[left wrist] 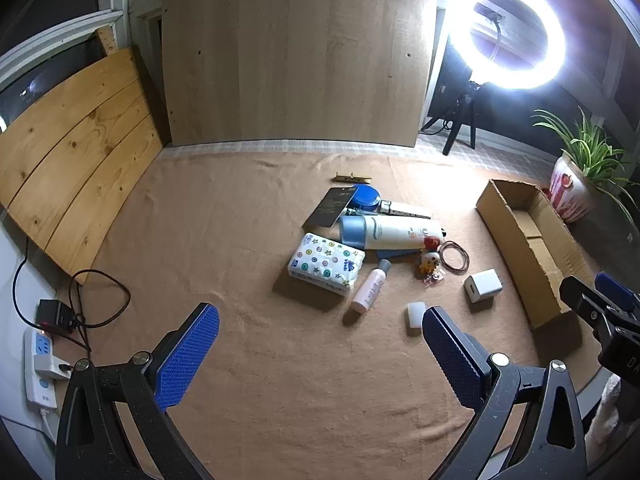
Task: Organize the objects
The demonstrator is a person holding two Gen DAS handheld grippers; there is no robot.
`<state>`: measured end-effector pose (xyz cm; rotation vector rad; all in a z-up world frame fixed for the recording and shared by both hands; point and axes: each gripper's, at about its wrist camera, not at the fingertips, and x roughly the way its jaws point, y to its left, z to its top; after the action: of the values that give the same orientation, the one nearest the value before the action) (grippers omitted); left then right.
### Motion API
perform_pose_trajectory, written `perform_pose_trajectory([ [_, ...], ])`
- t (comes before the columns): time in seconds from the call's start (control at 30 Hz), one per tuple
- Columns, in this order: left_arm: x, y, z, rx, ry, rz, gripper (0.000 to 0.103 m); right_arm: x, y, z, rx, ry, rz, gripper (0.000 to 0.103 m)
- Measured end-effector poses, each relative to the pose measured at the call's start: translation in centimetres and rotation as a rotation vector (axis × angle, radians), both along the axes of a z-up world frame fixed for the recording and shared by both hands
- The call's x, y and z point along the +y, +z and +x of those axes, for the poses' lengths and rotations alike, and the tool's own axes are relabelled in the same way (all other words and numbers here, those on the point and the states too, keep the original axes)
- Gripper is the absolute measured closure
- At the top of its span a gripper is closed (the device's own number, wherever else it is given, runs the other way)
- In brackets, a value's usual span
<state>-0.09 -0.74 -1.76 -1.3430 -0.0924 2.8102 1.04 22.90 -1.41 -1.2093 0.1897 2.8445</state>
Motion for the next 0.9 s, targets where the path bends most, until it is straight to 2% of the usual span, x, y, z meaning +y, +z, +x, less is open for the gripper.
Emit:
perform_pose_trajectory([
  [0.53,-0.6,-1.4,-0.9,-0.028,0.004,0.014,0.000,-0.7,-0.8,-1.1,-0.052,0.036,-0.017,0.003],
  [0.9,0.0,-1.3,-1.4,-0.024,-0.012,0.008,0.000,-0.9,-1.5,-1.6,-0.088,0.047,-0.042,0.011],
])
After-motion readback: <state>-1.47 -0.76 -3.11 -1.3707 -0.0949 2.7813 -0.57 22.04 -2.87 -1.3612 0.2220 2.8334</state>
